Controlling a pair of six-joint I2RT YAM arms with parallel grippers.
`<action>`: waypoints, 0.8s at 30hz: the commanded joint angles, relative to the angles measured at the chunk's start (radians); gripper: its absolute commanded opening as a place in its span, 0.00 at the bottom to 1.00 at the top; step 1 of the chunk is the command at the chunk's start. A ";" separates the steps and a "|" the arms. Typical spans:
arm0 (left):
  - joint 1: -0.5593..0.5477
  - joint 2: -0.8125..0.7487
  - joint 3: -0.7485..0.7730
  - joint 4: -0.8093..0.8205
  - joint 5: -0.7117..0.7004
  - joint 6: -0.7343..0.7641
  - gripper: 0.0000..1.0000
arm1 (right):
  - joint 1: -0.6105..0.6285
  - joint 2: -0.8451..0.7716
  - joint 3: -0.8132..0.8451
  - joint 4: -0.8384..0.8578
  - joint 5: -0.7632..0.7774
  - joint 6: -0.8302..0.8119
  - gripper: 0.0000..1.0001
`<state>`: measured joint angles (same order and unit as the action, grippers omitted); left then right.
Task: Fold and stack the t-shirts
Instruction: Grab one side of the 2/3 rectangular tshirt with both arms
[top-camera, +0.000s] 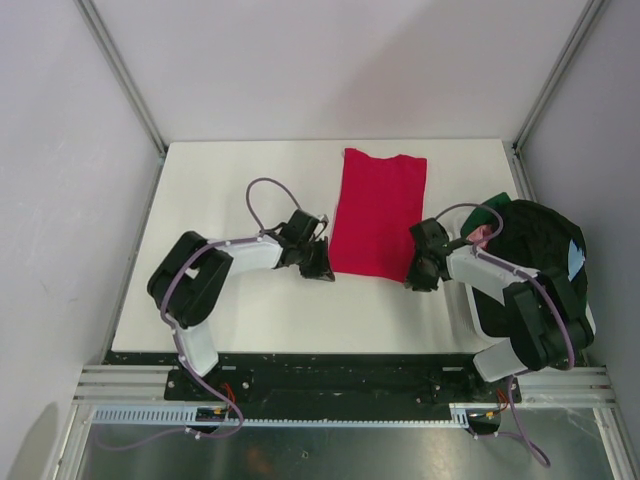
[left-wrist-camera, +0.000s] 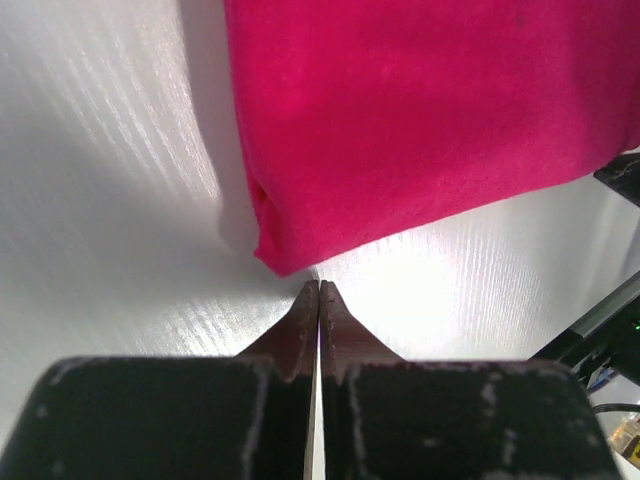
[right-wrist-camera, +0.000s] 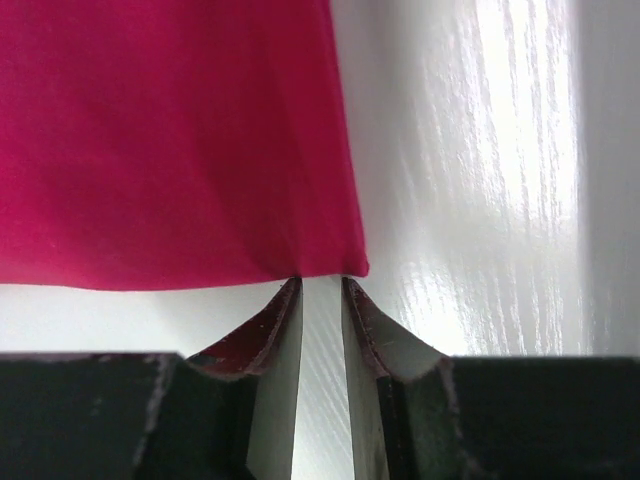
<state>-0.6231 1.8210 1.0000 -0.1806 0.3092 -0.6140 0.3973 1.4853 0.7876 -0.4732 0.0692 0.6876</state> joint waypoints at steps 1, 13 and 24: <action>-0.001 -0.045 -0.053 0.034 -0.038 -0.011 0.00 | -0.005 -0.067 -0.028 0.024 0.008 0.027 0.26; 0.017 -0.175 -0.012 0.034 -0.083 -0.035 0.18 | -0.021 -0.177 -0.032 -0.029 0.058 0.039 0.28; 0.058 -0.077 0.056 0.034 -0.111 -0.039 0.26 | -0.087 -0.123 -0.040 0.042 0.024 0.030 0.42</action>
<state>-0.5724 1.7370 1.0290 -0.1589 0.2188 -0.6403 0.3237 1.3354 0.7517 -0.4805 0.0967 0.7113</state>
